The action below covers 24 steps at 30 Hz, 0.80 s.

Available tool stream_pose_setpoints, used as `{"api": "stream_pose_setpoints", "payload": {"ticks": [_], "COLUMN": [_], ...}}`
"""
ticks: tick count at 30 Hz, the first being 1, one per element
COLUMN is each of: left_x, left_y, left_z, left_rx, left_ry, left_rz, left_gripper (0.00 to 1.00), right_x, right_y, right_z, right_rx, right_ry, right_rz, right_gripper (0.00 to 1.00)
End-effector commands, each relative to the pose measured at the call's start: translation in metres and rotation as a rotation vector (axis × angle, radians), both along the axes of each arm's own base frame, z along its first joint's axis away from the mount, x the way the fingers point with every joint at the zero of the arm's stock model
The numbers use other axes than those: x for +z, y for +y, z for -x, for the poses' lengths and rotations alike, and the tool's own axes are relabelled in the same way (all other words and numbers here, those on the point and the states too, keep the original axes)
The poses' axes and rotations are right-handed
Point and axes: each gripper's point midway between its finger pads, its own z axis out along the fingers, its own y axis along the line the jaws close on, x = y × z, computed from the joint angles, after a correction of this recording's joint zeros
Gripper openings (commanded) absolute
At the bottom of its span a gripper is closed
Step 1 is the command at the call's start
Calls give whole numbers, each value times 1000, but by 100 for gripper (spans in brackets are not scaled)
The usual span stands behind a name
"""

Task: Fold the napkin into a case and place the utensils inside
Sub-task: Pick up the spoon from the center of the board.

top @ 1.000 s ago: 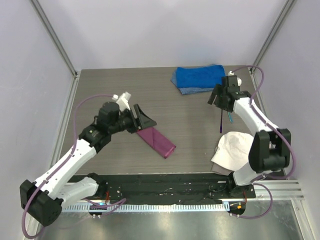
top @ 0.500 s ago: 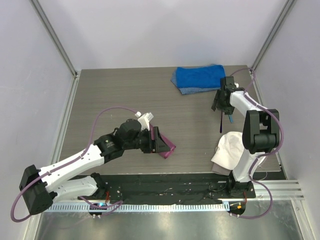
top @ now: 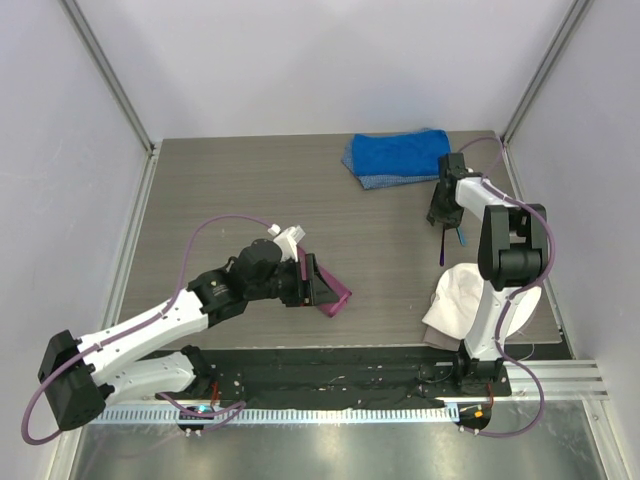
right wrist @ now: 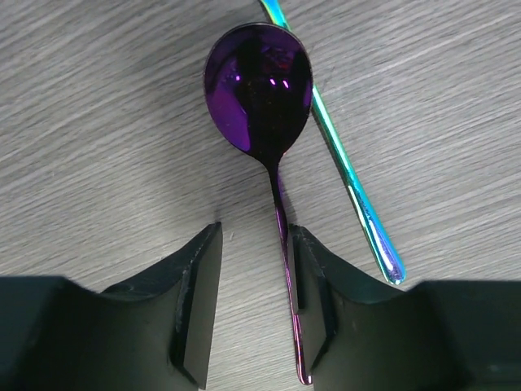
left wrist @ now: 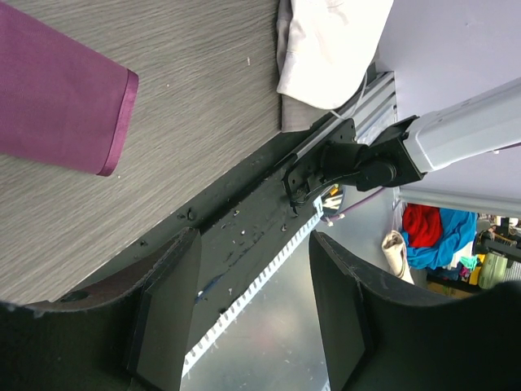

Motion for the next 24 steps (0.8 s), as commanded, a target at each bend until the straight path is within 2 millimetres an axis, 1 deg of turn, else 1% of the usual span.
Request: {"api": "stream_pose_setpoints", "payload": {"ticks": [1,5,8,10,11,14,15,17,18,20,21,22,23,24], "left_x": [11,10,10,10,8,7,7,8,7,9,7,7,6,5], "left_y": [-4,-6,-8,-9,-10,-11,-11,-12,-12,-14,-15,-16,-16,-18], "left_z": [-5,-5,-6,-5,-5,-3,-3,-5,-5,-7,-7,-8,-8,-9], "left_rx": [-4,-9,-9,-18,-19,-25,-24,-17,-14,-11,-10,-11,-9,-9], "left_ry": [-48,-42,-41,-34,-30,-17,-18,-20,-14,-14,-7,-6,0,2], "left_rz": [24,23,25,25,24,26,27,32,31,34,31,30,29,30], "left_gripper": [60,59,59,60,63,65,66,67,68,68,68,68,69,69], "right_x": [8,-1,-4,-9,-11,-17,-21,-23,-29,-26,-27,-19,-14,-13], "right_y": [-6,-4,-4,-6,-5,-2,3,12,19,26,30,41,45,51], "right_z": [-12,-11,-10,-5,-4,2,7,6,11,10,14,14,13,19], "right_rx": [-3,-3,-8,-15,-16,-22,-17,-12,-10,-9,-16,3,10,12], "right_ry": [-31,-18,-16,-1,-2,7,14,-1,12,-14,-14,-31,-53,-55], "right_rz": [22,9,12,21,15,-7,-36,-86,-128,-166,-191,-244,-268,-304], "right_gripper": [44,35,31,25,23,18,12,3,1,1,1,1,1,1]}}
